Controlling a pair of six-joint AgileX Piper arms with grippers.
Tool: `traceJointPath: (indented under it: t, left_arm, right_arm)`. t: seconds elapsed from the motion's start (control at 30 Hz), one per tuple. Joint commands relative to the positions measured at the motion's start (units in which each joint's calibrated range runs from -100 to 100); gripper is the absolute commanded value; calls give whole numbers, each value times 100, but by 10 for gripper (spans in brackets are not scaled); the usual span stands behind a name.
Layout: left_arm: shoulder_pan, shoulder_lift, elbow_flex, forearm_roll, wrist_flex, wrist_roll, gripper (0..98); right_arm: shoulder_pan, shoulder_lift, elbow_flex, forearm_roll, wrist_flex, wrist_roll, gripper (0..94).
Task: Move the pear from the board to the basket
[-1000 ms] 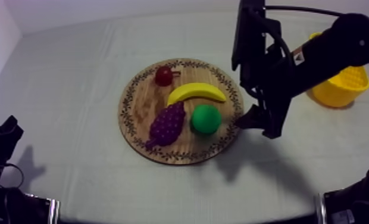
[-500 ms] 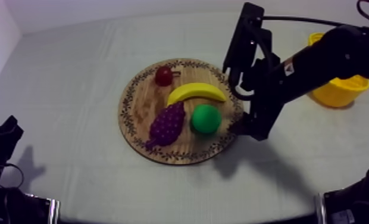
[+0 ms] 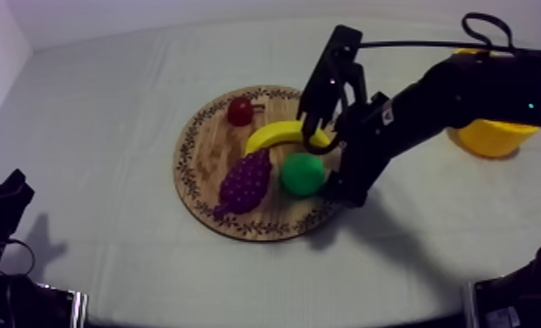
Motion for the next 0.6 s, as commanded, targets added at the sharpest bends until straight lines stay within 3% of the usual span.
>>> traceJointPath:
  t: [0.0,0.57]
  left_arm:
    - [-2,2,2,0,5,1,1]
    - [-2,2,2,0,5,1,1]
  right_arm:
    - [-18,240,-103,10,-44,-25,781]
    - [10,1605,-1091,169,-151,-165,766]
